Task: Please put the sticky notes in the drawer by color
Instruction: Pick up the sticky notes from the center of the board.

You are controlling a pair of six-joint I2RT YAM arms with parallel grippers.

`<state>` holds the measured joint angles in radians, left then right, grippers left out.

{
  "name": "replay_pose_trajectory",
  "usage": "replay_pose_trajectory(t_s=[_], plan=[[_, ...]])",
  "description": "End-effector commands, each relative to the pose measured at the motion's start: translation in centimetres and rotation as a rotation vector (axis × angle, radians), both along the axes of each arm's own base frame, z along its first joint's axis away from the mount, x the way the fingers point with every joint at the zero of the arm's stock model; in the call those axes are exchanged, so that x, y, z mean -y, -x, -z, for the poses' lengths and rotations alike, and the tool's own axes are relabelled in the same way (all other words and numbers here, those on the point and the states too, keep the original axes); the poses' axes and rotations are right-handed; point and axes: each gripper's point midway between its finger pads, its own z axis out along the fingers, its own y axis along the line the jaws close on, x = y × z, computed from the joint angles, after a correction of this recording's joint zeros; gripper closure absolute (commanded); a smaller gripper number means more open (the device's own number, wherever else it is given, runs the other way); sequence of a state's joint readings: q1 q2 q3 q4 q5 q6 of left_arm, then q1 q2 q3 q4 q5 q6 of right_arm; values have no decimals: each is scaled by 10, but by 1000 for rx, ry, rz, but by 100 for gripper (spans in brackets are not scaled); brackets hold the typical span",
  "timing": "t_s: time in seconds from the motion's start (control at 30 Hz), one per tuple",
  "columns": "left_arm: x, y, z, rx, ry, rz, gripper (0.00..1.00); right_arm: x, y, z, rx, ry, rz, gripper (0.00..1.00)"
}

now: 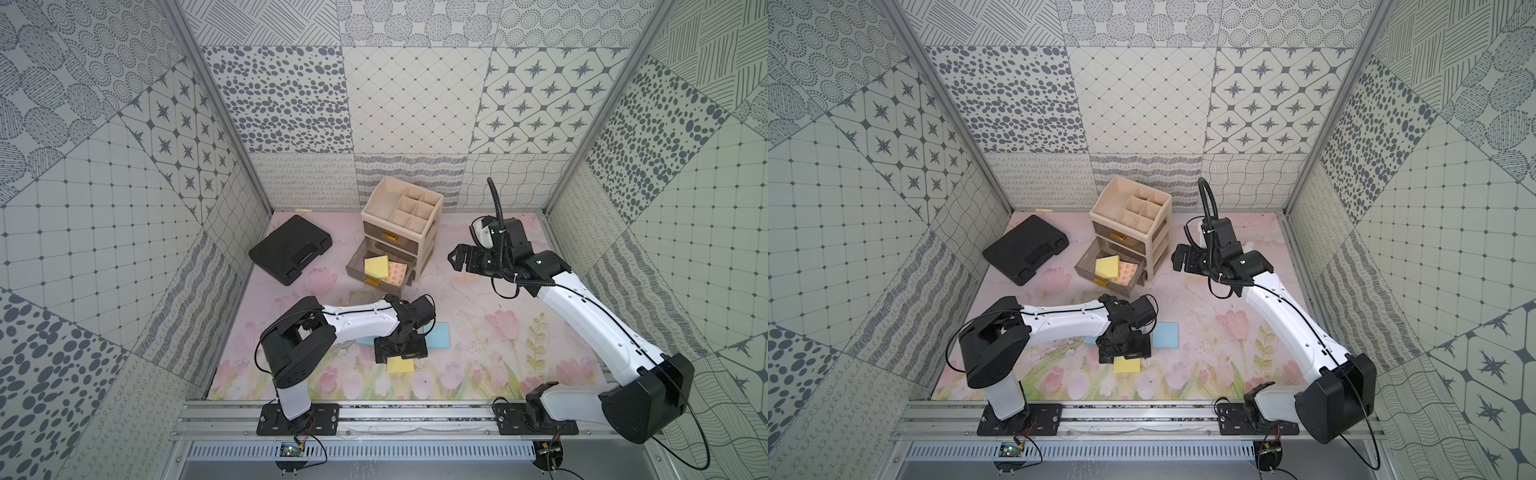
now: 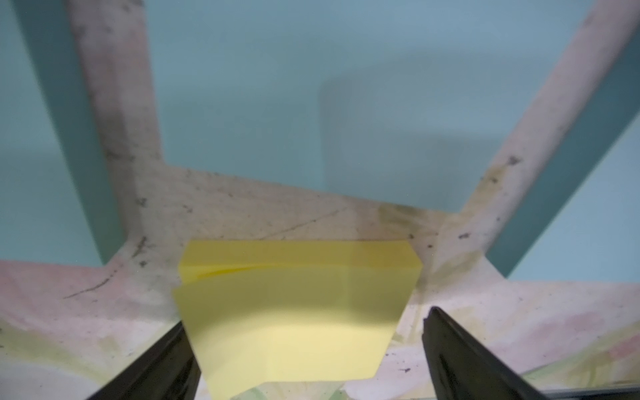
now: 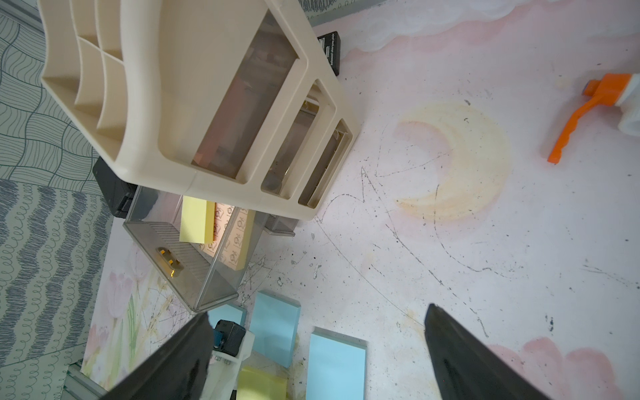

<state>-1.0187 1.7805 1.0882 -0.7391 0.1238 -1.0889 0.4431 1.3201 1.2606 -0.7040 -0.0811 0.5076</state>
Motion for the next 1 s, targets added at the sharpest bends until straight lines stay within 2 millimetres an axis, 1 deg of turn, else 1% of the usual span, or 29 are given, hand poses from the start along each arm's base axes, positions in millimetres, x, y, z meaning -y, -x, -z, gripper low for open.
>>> replay_pose_trajectory(t_s=[0.0,0.07,0.2,0.4,0.63,0.73,0.83,0.97], plan=[[-16,-2,12,17,-87,16,2,0,-2,-8,36,-4,-6,1],[-18,-1,14,10,-99,18,5,1,-2,-8,37,-3,-2,1],[-25,-1,11,5,-144,22,14,0,-2,-9,41,-7,-6,1],[-30,-1,5,8,-173,16,20,-2,-3,-7,40,-17,-8,1],[-37,0,-10,34,-166,7,20,-2,-5,-9,43,-20,-2,1],[-38,-1,-22,49,-146,2,20,-3,-5,-9,43,-30,1,1],[-36,-1,-39,71,-105,-4,20,-4,-6,-10,42,-33,1,1],[-38,-7,-72,109,-63,-22,20,-5,-7,-14,50,-37,-3,1]])
